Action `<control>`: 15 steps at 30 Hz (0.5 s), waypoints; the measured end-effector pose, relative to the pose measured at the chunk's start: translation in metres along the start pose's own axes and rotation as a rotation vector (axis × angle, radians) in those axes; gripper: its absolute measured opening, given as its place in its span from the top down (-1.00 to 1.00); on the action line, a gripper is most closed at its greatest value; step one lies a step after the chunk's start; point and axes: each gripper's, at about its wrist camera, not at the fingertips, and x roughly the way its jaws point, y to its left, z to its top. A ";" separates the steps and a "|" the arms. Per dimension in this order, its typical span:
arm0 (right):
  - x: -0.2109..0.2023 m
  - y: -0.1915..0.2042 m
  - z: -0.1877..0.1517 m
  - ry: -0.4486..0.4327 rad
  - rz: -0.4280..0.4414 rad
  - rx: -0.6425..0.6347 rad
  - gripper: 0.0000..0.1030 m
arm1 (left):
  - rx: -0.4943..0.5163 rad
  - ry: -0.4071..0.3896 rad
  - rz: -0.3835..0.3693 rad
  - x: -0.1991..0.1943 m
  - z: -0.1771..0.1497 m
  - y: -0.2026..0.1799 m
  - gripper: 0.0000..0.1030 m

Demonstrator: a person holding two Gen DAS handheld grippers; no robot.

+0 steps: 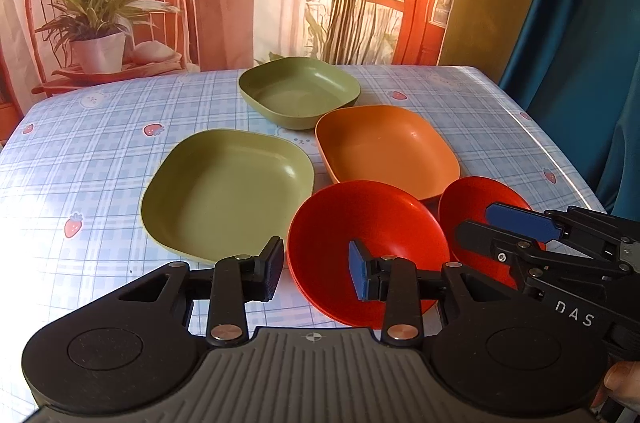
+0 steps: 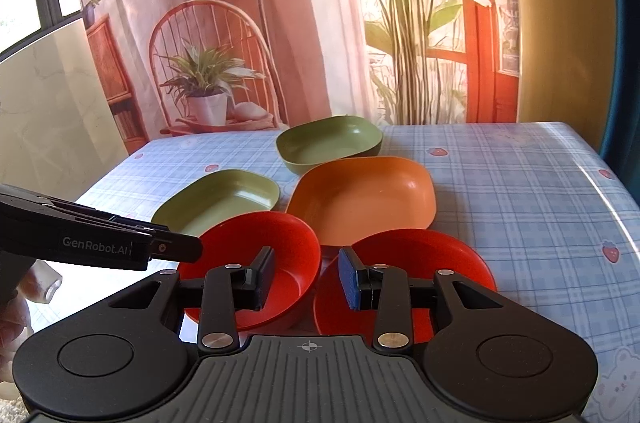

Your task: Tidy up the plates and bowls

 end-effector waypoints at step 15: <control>-0.022 -0.066 -0.015 -0.014 -0.185 0.062 0.31 | 0.070 0.016 -0.053 0.011 0.005 -0.044 0.27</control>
